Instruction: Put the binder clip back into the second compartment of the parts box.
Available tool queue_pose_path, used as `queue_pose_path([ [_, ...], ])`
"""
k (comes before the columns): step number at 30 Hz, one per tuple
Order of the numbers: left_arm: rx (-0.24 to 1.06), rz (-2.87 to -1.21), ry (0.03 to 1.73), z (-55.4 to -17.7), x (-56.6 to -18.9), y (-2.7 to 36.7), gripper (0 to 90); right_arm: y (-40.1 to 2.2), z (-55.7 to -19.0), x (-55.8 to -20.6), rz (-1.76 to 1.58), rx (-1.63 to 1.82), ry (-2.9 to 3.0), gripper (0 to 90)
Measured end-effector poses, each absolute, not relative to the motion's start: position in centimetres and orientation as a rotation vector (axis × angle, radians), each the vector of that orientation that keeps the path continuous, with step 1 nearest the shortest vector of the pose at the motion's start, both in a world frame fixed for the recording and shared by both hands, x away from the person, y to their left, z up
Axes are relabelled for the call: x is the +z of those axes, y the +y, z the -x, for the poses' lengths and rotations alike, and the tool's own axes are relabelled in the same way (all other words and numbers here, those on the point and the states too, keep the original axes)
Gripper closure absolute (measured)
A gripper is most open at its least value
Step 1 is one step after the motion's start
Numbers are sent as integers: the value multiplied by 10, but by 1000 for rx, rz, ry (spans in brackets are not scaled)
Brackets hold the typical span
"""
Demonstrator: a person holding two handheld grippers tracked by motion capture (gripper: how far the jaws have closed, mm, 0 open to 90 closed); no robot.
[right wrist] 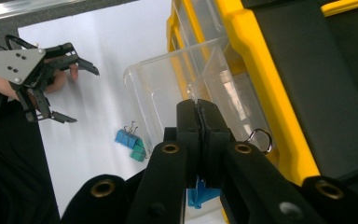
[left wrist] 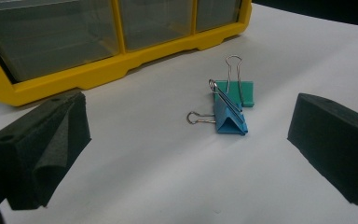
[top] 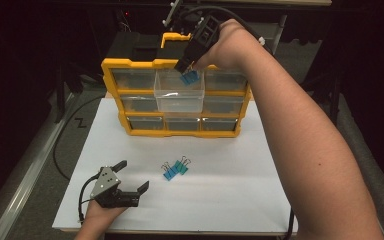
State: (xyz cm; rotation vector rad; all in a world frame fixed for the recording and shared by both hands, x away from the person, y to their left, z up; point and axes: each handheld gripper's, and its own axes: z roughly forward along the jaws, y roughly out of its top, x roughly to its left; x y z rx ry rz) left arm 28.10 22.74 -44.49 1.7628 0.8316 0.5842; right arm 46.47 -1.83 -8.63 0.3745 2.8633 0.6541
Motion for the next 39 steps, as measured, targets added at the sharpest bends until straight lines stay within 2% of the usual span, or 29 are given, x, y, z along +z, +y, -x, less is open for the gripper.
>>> queue_pose_path([
  [9, 581, -1762, 825, -280, -444, 227, 4, -11, -474, -107, -374, 613, 2886, 899],
  [10, 580, -1760, 826, -281, -444, 227, 4, -11, -473, -106, -370, 611, 2872, 805],
  [11, 580, -1760, 826, -281, -444, 227, 4, -11, -473, -106, -370, 611, 2872, 805],
  [12, 579, -1763, 826, -281, -445, 227, 4, -12, -470, -103, -380, 639, 2847, 594],
  [17, 574, -1772, 823, -281, -445, 227, 4, -20, -457, -97, -405, 601, 2866, 479],
  [29, 572, -1755, 835, -281, -444, 226, 4, -71, -411, -103, -434, 576, 2877, 414],
  [39, 575, -1749, 841, -282, -444, 228, 3, -102, -389, -146, -500, 581, 2890, 289],
])
